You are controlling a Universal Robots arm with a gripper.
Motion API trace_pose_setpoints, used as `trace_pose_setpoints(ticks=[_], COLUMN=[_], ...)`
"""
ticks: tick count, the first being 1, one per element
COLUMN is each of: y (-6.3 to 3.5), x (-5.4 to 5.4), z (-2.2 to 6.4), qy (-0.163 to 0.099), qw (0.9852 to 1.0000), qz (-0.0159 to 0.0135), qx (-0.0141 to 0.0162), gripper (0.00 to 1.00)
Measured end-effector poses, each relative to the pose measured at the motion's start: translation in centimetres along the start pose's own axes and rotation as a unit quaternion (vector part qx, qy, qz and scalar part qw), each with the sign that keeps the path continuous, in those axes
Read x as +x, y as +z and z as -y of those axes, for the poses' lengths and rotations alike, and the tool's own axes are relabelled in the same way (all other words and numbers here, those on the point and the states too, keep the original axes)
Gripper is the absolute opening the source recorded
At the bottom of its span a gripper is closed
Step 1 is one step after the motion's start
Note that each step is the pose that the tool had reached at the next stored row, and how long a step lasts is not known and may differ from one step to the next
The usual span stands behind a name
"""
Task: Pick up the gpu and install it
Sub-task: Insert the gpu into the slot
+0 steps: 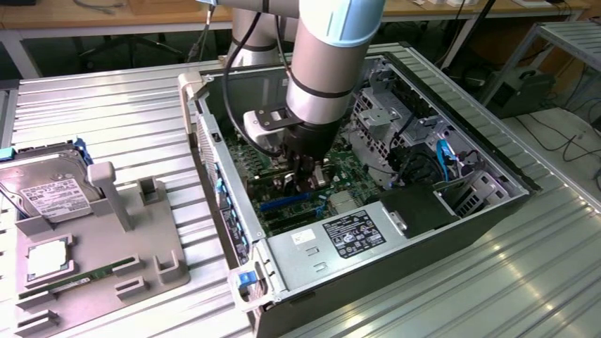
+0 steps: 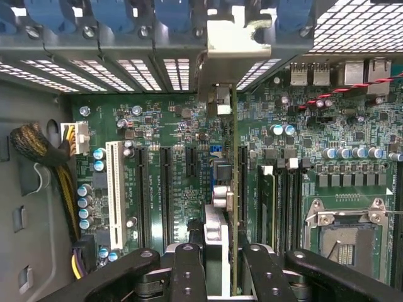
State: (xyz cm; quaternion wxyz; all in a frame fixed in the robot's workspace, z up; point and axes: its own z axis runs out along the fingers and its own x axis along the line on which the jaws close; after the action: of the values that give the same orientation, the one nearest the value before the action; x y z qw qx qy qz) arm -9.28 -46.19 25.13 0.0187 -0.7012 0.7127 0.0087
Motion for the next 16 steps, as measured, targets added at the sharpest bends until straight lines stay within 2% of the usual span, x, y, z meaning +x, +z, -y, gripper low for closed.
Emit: trace_pose_setpoints(ticks=[10, 12, 15, 16], y=[0.2, 0.22, 0.26, 0.27], x=[0.29, 0.29, 0.29, 0.29], z=[-0.05, -0.09, -0.11, -0.11], qy=[0.001, 0.002, 0.003, 0.003], qw=[1.0, 1.0, 0.9999, 0.9999], qz=[0.0001, 0.0001, 0.0, -0.0001], qx=[-0.0015, -0.004, -0.0097, -0.01], gripper=[0.28, 0.28, 0.28, 0.28])
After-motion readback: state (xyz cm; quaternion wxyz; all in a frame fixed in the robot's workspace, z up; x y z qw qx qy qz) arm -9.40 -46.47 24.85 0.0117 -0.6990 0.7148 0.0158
